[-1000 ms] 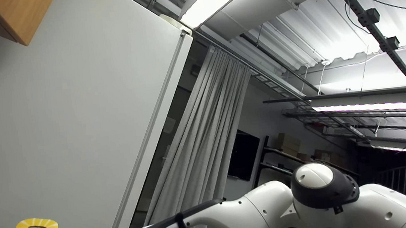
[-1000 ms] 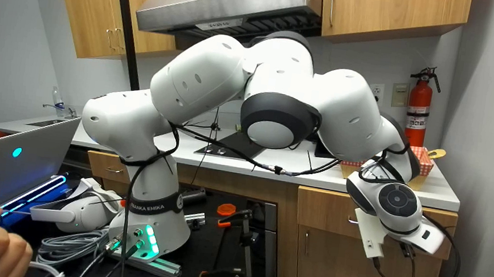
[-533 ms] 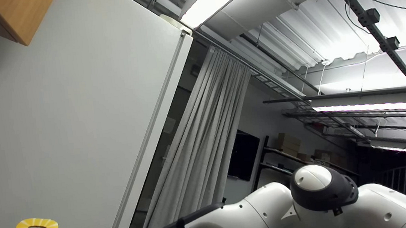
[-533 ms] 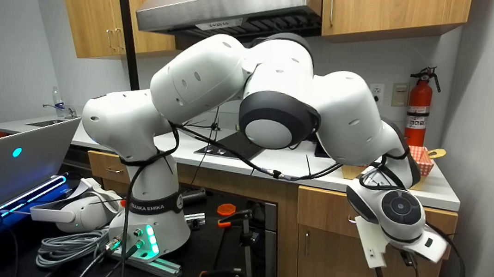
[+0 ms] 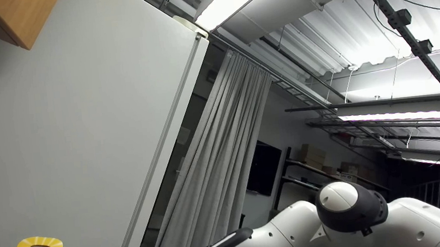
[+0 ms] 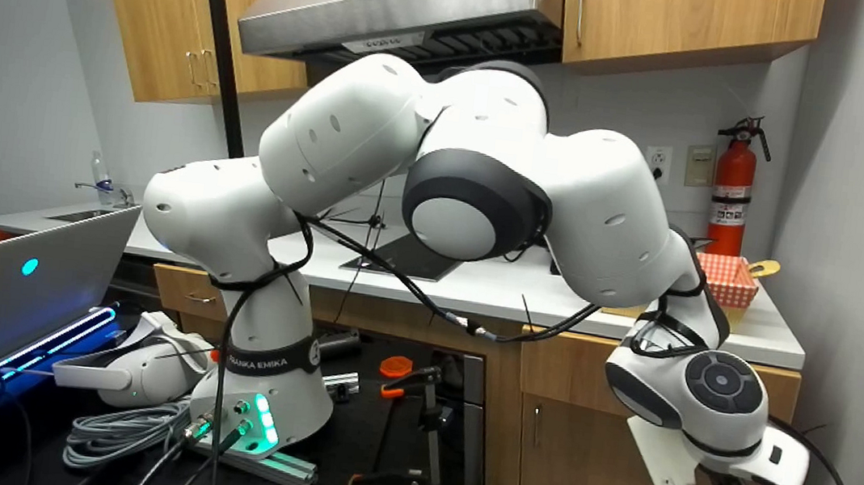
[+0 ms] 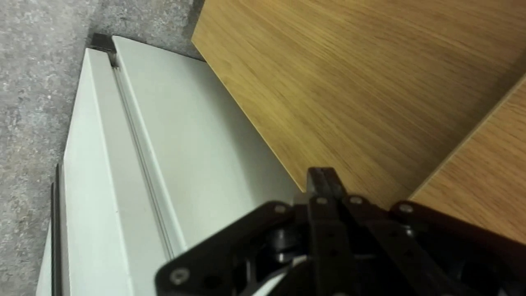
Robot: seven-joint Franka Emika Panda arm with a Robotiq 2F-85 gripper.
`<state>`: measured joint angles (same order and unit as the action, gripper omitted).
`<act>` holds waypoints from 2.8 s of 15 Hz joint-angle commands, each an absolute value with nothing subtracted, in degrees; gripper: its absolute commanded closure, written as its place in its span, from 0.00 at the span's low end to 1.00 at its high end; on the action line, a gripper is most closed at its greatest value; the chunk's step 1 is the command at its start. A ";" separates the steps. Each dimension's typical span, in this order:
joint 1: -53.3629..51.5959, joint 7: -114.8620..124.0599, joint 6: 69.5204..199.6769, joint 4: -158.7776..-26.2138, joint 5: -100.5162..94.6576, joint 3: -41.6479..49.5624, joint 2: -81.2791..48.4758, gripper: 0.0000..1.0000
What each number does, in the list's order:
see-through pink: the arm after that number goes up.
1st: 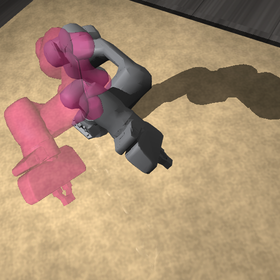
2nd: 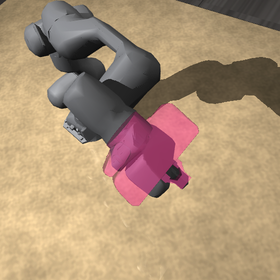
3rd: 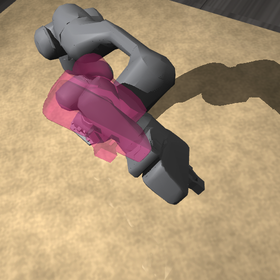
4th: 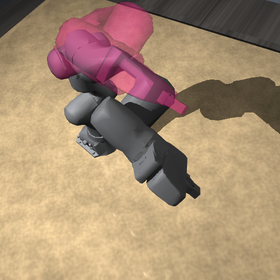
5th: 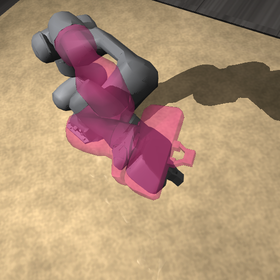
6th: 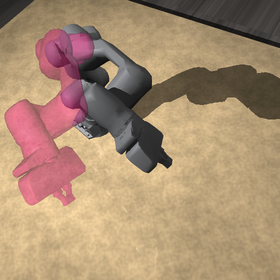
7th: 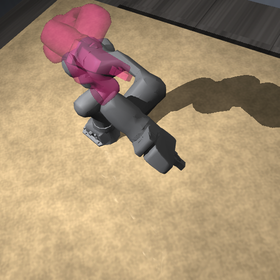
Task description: Close the kitchen drawer
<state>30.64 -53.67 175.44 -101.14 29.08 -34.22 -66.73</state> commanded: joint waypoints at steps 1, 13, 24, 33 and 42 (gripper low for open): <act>31.22 -46.38 173.90 -103.61 20.51 -32.59 -63.70 1.00; 25.33 -29.05 161.46 -106.84 7.31 -18.00 -58.50 0.66; 32.49 -38.36 161.49 -129.75 1.47 -11.17 -32.66 0.44; 46.67 -64.71 156.31 -132.99 35.96 -38.22 -16.17 1.00; 34.77 -80.42 141.34 -133.37 58.16 -27.45 -5.27 1.00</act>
